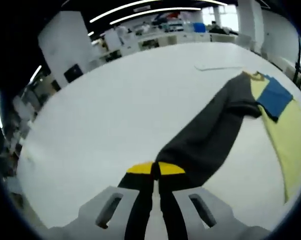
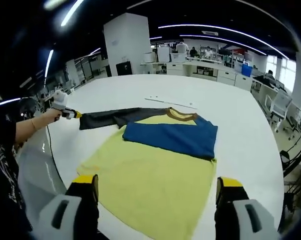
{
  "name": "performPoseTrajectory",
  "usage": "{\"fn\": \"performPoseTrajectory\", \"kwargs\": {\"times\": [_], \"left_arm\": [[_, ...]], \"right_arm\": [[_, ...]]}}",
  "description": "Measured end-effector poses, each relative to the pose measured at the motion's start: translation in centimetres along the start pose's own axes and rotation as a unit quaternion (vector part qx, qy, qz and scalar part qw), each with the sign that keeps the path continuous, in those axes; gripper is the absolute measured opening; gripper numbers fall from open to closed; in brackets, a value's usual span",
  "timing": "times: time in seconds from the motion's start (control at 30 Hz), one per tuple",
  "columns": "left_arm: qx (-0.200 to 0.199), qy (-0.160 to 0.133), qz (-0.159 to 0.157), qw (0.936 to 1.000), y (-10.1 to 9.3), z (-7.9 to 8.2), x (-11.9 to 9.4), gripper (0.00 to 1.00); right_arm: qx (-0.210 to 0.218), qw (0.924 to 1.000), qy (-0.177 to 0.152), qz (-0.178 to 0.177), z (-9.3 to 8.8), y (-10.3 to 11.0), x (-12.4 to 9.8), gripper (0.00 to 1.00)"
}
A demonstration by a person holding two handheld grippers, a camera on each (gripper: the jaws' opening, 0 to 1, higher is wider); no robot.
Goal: Fold the garment on the visible template until the final outline fits inside the template.
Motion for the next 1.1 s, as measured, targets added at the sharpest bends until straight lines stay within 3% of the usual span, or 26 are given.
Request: {"fn": "performPoseTrajectory", "kwargs": {"times": [0.47, 0.63, 0.9, 1.1], "left_arm": [[0.006, -0.003, 0.036, 0.9993, 2.3, 1.4, 3.4, 0.00], [0.009, 0.016, 0.045, 0.9988, 2.7, 1.5, 4.5, 0.00], [0.024, 0.020, 0.046, 0.9985, 2.9, 1.5, 4.8, 0.01], [-0.011, 0.009, 0.037, 0.9992, 3.1, 1.3, 3.8, 0.12]], "right_arm": [[0.009, 0.9999, -0.007, -0.009, 0.3, -1.4, 0.0, 0.99], [0.012, 0.9999, -0.001, -0.006, 0.1, -1.5, 0.2, 0.99], [0.018, 0.9998, -0.001, -0.010, -0.2, -1.8, 0.1, 0.99], [0.025, 0.9996, -0.006, -0.012, -0.1, -1.9, -0.1, 0.99]]}}
Point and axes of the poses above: the point that each gripper's makers call its tool centre point, and the gripper's own axes: x roughly forward along the fingers, y roughly to its left, z roughly out of its top, the point moved 3 cm from there along -x, roughly backward along the fingers
